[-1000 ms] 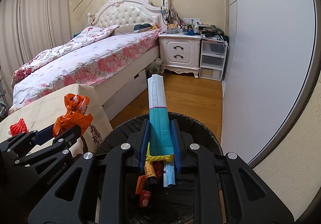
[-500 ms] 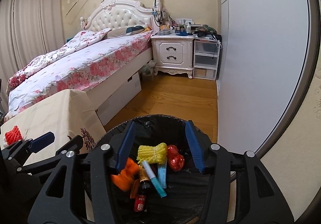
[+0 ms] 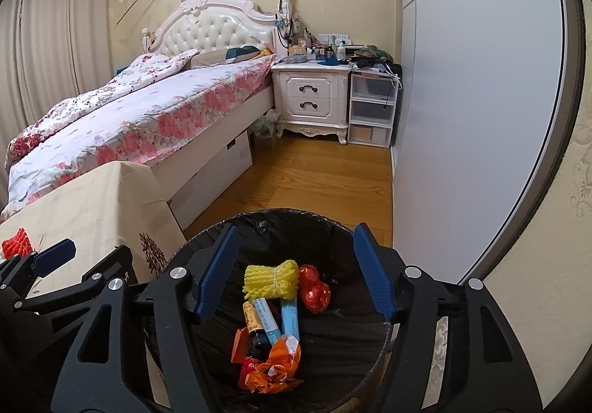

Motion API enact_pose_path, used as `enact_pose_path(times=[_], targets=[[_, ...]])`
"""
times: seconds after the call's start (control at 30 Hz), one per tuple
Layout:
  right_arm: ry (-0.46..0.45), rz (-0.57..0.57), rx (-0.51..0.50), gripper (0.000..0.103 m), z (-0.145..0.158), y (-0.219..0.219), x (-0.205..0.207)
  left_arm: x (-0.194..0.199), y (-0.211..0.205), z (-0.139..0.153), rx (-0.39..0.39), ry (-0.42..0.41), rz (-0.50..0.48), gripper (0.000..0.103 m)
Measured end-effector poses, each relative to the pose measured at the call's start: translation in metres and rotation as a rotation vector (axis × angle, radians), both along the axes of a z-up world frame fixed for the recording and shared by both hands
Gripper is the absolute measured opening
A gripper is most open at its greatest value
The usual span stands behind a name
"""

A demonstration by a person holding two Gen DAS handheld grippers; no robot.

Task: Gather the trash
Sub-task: 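Move both open tools back over the white tissue and red foam net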

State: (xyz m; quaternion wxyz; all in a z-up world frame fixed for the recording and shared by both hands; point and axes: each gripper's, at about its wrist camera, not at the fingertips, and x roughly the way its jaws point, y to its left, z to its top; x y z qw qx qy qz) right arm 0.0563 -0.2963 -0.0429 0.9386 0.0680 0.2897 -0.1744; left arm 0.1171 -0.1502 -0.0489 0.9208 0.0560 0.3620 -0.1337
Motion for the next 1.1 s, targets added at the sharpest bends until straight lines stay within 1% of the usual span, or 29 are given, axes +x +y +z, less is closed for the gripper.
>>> enact_pose_path(times=[0.23,0.5,0.8,0.93,1.1], targets=[[0.014,0.026,0.001,0.066,0.0,0.008,0.0,-0.005,0.018,0.005,0.0,-0.011,0.031,0.075],[0.03,0.111,-0.008,0.067,0.002,0.04,0.001,-0.015,0.057,0.009,0.006,-0.018,0.103,0.075],[0.048,0.25,0.001,0.067,0.006,0.095,0.002,-0.031,0.119,0.006,0.013,-0.011,0.224,0.075],[0.068,0.318,-0.016,0.067,0.003,0.126,0.004,-0.036,0.148,0.001,0.023,0.003,0.283,0.075],[0.105,0.401,-0.009,0.067,-0.001,0.159,0.009,-0.039,0.182,-0.004,0.024,0.021,0.351,0.075]])
